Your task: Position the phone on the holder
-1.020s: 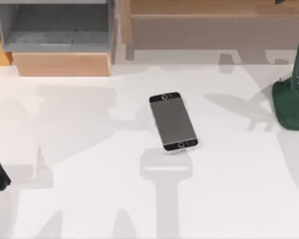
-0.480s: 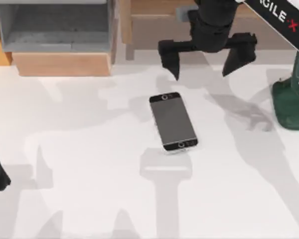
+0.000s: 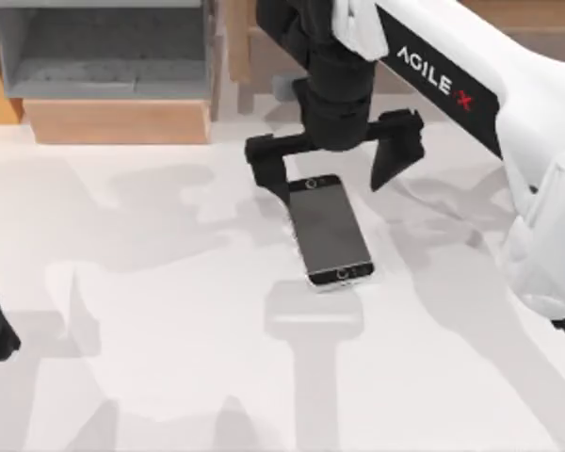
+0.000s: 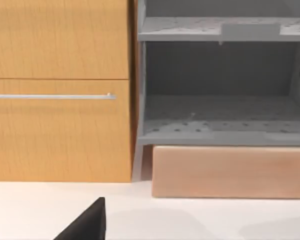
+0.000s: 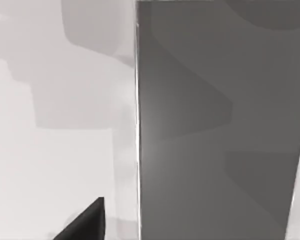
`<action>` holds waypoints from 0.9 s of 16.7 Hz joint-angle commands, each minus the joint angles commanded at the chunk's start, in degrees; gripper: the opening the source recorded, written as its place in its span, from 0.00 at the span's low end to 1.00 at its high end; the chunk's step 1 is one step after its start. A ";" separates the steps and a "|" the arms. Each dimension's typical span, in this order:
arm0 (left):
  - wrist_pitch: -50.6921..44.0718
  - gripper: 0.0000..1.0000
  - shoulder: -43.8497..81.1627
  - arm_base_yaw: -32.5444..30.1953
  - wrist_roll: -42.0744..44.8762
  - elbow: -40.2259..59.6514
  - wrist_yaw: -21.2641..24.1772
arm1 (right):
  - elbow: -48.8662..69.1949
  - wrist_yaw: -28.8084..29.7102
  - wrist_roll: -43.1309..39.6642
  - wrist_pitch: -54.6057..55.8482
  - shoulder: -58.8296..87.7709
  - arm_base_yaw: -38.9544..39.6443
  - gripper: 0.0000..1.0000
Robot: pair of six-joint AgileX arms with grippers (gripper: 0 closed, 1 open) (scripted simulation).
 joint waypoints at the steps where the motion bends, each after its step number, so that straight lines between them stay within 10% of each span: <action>1: 0.00 1.00 0.00 0.00 0.00 0.00 0.00 | 0.00 0.00 0.00 0.00 0.00 0.00 1.00; 15: 0.00 1.00 0.00 0.00 0.00 0.00 0.00 | -21.90 -0.03 0.05 19.73 -2.15 0.07 1.00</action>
